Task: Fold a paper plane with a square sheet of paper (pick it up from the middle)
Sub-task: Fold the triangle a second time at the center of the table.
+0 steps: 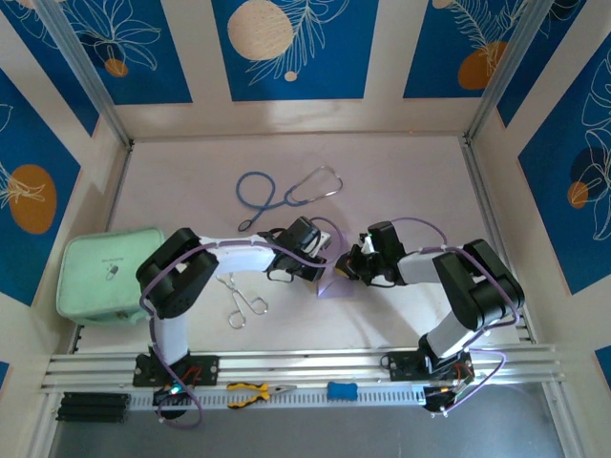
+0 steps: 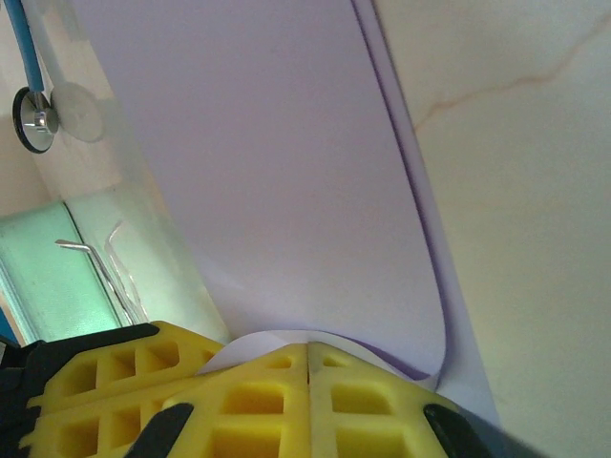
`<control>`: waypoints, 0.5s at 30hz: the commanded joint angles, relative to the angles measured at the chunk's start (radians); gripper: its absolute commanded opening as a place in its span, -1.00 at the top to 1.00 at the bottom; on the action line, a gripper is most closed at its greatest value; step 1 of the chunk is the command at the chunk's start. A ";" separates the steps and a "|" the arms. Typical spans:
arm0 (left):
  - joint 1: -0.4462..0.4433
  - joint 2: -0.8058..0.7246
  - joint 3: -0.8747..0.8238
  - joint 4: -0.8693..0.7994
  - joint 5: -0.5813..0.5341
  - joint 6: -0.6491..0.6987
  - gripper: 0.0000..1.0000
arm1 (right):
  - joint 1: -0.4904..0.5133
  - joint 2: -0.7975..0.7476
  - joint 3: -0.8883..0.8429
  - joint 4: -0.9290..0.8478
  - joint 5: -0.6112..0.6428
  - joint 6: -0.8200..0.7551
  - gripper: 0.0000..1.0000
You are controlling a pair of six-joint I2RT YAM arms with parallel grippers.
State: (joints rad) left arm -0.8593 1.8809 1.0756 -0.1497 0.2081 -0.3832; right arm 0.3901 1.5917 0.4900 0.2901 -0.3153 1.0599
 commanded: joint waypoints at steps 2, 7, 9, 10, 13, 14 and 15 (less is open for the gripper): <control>0.007 0.030 0.000 -0.062 -0.029 0.028 0.97 | -0.022 -0.046 0.029 -0.089 -0.007 -0.037 0.98; 0.008 0.030 -0.003 -0.062 -0.027 0.028 0.96 | -0.049 -0.022 0.040 -0.084 -0.017 -0.058 0.97; 0.008 0.030 -0.003 -0.060 -0.026 0.027 0.97 | -0.054 0.014 0.024 -0.076 0.008 -0.052 0.98; 0.008 0.031 -0.002 -0.063 -0.024 0.027 0.96 | -0.062 0.035 0.009 -0.054 0.004 -0.042 0.98; 0.008 0.032 0.004 -0.077 -0.026 0.035 0.97 | -0.085 0.059 -0.045 0.030 -0.006 -0.007 0.98; 0.009 0.032 0.001 -0.079 -0.027 0.036 0.97 | -0.093 0.055 -0.054 0.041 -0.008 -0.003 0.98; 0.008 0.032 0.001 -0.080 -0.027 0.038 0.97 | -0.101 0.049 -0.058 0.047 -0.009 0.000 0.98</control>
State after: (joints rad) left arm -0.8577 1.8809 1.0760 -0.1513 0.2081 -0.3756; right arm 0.3111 1.6108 0.4763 0.3386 -0.3523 1.0386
